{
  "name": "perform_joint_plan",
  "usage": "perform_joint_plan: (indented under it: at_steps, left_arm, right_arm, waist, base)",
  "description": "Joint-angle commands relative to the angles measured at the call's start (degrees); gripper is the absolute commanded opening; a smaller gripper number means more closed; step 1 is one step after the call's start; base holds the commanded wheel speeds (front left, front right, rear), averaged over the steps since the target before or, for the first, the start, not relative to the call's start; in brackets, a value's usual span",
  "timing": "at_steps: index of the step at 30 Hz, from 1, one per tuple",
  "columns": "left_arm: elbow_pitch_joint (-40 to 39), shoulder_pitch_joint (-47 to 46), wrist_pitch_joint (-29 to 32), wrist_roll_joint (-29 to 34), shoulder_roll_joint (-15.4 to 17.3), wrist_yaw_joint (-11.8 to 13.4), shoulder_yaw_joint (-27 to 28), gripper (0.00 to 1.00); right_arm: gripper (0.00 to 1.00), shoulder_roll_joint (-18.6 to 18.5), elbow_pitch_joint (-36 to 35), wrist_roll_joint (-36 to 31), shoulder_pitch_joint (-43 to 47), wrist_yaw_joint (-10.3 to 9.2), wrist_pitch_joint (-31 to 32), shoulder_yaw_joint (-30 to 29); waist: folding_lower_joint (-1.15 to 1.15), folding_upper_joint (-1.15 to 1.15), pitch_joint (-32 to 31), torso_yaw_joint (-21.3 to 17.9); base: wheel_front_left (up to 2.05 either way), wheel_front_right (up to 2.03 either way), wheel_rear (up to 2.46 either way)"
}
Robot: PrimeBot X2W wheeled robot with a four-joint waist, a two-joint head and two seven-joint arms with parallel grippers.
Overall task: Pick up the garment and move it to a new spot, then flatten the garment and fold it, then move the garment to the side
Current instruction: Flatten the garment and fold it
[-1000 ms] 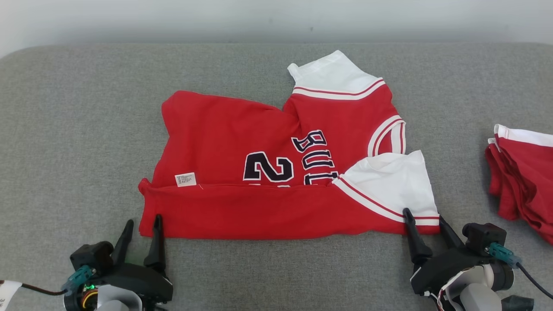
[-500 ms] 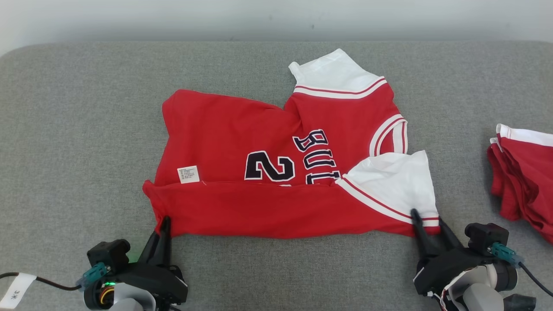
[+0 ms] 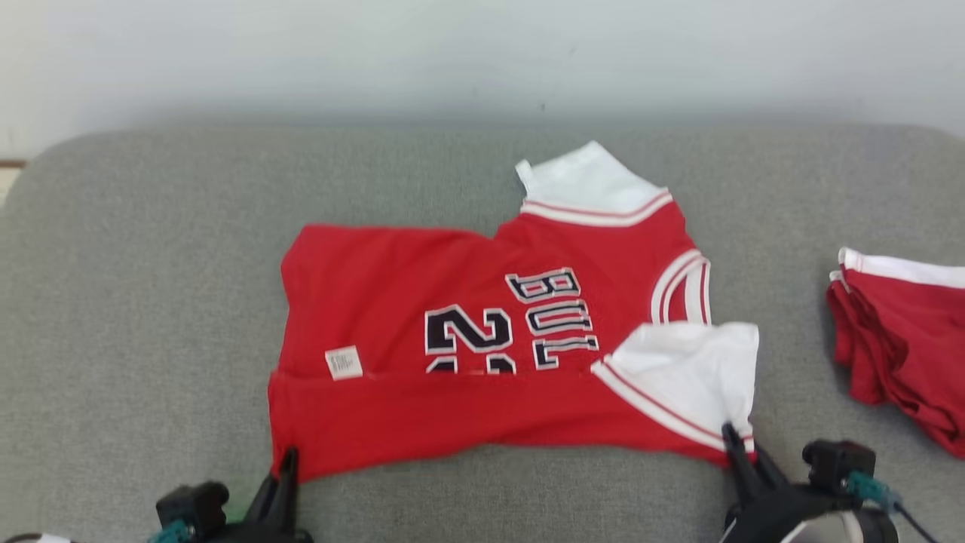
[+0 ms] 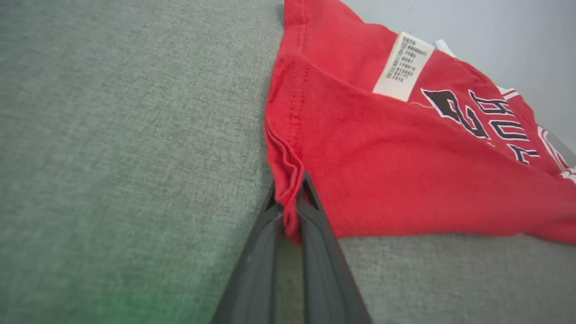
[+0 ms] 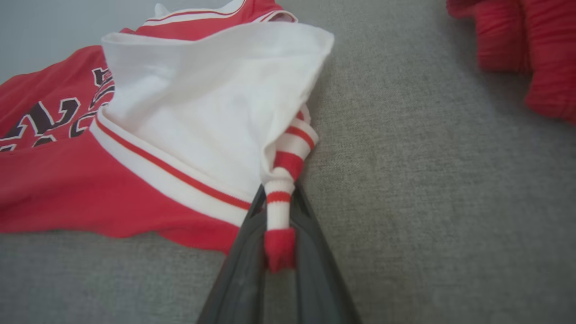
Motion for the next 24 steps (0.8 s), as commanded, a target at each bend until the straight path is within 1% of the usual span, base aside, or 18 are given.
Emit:
perform_joint_plan:
  at_steps: [1, 4, 7, 14, 21, 24]
  left_arm:
    - [0.91, 2.51, 0.20, 0.72, 0.26, 0.07, 0.53, 0.00]
    - [1.62, 4.59, 0.20, 1.22, 0.44, 0.06, 1.08, 0.00]
    - [2.12, 5.80, 0.19, 1.47, 0.72, 0.06, 1.41, 0.00]
    - [3.07, 8.56, 0.14, 2.53, 2.51, 0.09, 2.23, 0.00]
    - [4.06, 9.60, 0.13, 2.84, 2.67, 0.10, 2.65, 0.00]
    - [4.32, 9.30, 0.13, 3.04, 2.35, 0.09, 2.76, 0.00]
  right_arm:
    - [0.00, -0.19, 0.10, 0.65, 2.04, -0.10, 0.09, 0.56]
    - [0.00, -0.65, -0.33, 1.46, 4.23, -0.10, 0.07, 1.49]
    - [0.00, -1.17, -0.70, 2.08, 5.51, -0.09, 0.06, 2.26]
    - [0.00, -3.22, -2.28, 4.15, 8.80, -0.10, 0.06, 3.44]
    - [0.00, -4.08, -4.00, 5.25, 11.22, -0.10, 0.05, 5.00]
    - [0.00, -3.94, -3.62, 5.83, 11.26, -0.10, 0.05, 5.96]
  waist:
    - [-0.01, 0.00, -3.63, 0.24]
    - [-0.01, 0.00, -6.12, 0.42]
    - [-0.01, 0.00, -7.24, 0.46]
    - [-0.01, 0.00, -10.14, 0.74]
    - [-0.01, 0.00, -10.91, 1.21]
    - [-0.01, 0.00, -10.61, 1.17]
  base:
    - [0.00, 0.00, 0.00]
    - [0.00, 0.00, 0.00]
    - [0.00, 0.00, 0.00]
    - [0.00, 0.00, 0.00]
    - [0.00, 0.00, 0.00]
    - [0.00, 0.00, 0.00]
